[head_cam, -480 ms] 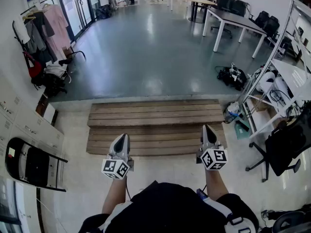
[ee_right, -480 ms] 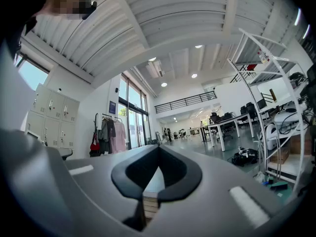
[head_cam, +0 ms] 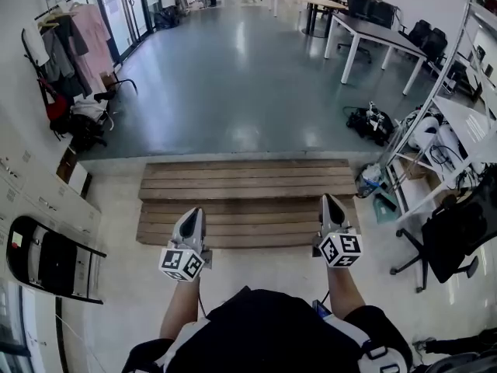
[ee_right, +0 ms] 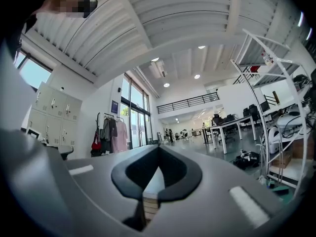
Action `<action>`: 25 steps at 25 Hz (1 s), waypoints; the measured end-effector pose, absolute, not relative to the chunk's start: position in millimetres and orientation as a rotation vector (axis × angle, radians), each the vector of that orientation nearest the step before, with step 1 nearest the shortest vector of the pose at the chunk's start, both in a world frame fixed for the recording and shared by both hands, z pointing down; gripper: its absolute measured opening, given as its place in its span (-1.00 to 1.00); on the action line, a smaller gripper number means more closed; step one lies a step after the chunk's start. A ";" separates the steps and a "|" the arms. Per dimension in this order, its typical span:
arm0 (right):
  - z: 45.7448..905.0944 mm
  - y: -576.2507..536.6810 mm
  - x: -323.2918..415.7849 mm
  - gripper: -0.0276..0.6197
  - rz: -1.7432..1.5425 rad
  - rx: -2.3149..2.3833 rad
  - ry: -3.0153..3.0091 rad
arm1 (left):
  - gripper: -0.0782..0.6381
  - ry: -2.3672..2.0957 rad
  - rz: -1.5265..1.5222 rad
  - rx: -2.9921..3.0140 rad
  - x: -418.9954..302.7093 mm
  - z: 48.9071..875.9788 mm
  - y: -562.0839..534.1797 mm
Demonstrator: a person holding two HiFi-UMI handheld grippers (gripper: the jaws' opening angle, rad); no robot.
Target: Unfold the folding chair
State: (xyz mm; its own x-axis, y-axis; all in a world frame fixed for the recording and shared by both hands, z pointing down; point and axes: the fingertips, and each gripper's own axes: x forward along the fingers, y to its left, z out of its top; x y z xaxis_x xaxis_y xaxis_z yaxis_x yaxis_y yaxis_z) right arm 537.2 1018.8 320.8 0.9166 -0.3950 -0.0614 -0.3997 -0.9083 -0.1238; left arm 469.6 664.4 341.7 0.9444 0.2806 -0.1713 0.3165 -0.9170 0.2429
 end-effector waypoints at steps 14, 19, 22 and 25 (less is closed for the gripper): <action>334.0 980.2 550.6 -0.90 -0.027 -2.832 0.837 | -0.78 0.254 -0.208 2.864 437.8 345.7 645.4; 340.5 953.8 555.2 -0.90 -0.067 -2.785 0.982 | -0.78 0.097 -0.214 2.872 406.4 348.1 632.0; 343.0 930.7 558.4 -0.90 -0.090 -2.741 1.086 | -0.79 -0.006 -0.214 2.882 388.2 348.7 623.1; 349.2 907.4 560.0 -0.90 -0.129 -2.691 1.205 | -0.78 -0.113 -0.196 2.887 366.9 352.5 618.7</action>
